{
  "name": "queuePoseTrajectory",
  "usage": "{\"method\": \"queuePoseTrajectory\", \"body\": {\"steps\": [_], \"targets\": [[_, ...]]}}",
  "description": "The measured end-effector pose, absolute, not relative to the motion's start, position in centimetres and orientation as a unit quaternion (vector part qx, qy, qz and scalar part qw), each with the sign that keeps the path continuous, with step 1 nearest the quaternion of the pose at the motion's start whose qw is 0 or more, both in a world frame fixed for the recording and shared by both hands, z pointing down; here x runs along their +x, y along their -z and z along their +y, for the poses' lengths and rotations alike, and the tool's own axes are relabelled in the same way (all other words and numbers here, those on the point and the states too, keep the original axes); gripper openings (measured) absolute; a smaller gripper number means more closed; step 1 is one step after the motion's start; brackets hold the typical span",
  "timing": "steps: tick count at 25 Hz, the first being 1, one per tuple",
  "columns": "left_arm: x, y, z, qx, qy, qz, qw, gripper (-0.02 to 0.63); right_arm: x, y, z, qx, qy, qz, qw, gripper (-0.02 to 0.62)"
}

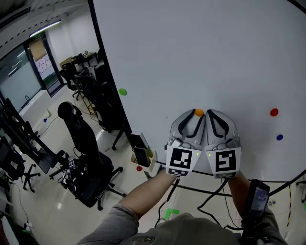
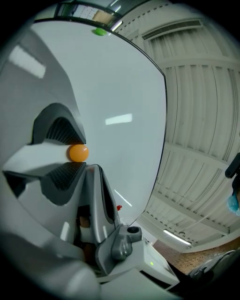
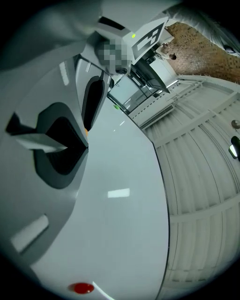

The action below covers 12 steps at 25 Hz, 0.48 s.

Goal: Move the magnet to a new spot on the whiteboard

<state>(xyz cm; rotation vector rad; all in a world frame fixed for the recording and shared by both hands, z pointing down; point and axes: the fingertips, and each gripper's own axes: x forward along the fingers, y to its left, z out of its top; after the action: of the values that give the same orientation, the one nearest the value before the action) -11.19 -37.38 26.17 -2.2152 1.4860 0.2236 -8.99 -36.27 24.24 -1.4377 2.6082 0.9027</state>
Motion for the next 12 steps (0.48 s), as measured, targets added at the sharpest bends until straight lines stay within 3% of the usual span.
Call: {"method": "queuePoseTrajectory", "body": {"steps": [12], "targets": [[-24.3, -21.6, -38.6, -0.781, -0.12, 0.575, 0.213, 0.119, -20.1, -20.3, -35.9, -0.415, -0.339, 0.843, 0.039, 0.006]]}}
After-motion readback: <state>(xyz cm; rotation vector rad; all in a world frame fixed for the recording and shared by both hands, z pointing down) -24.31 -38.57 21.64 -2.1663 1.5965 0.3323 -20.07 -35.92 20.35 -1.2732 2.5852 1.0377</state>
